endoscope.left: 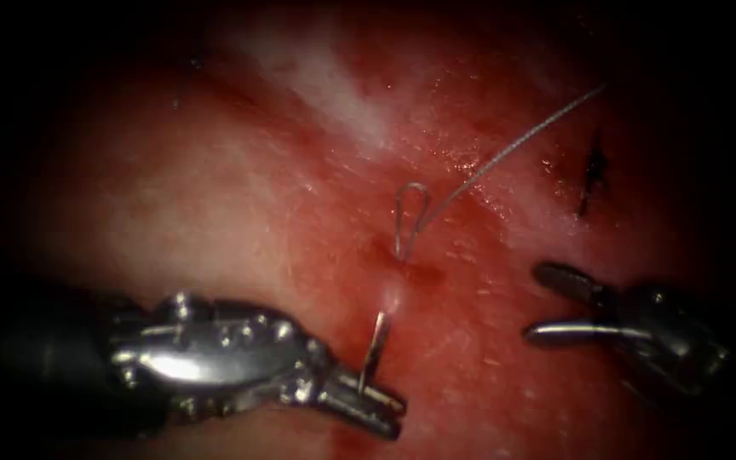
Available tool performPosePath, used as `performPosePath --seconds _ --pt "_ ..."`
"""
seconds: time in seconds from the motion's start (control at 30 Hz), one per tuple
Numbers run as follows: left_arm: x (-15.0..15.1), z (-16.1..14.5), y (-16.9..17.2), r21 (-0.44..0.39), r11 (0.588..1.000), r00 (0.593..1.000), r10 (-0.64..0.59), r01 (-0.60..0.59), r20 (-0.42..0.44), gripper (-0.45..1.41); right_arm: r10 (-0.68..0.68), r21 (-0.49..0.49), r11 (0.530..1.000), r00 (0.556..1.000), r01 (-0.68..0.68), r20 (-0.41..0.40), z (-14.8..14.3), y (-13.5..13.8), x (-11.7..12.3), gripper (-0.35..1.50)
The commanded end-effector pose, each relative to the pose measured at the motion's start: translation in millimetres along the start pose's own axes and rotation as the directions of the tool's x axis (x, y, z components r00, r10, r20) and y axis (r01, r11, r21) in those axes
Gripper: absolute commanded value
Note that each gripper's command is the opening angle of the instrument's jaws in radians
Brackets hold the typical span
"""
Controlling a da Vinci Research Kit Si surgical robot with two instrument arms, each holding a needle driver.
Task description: Wound Closure
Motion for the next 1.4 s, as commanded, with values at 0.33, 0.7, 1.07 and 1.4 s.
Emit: performPosePath --seconds 0.33,0.7,1.07,1.4 --pt "1.6 0.1 3.1 -0.040 0.991 0.992 0.127 -0.127 0.001 -0.45 0.005 0.002 1.000 1.000 -0.005 -0.001 0.8 -0.3 0.0 0.98" --pt "5.6 -2.6 5.7 0.078 0.866 0.868 0.496 -0.493 -0.016 -0.45 -0.057 0.000 0.998 0.998 0.057 -0.001 1.1 -1.6 1.8 1.18" --pt "7.8 -4.7 9.2 0.109 0.812 0.817 0.577 -0.574 0.005 -0.45 -0.259 -0.019 0.966 0.966 0.259 0.010 6.0 -6.8 5.2 1.18" --pt "8.8 -5.0 11.5 0.112 0.799 0.805 0.594 -0.591 0.011 -0.45 -0.302 -0.036 0.952 0.952 0.304 0.044 11.1 -7.7 4.6 0.88"
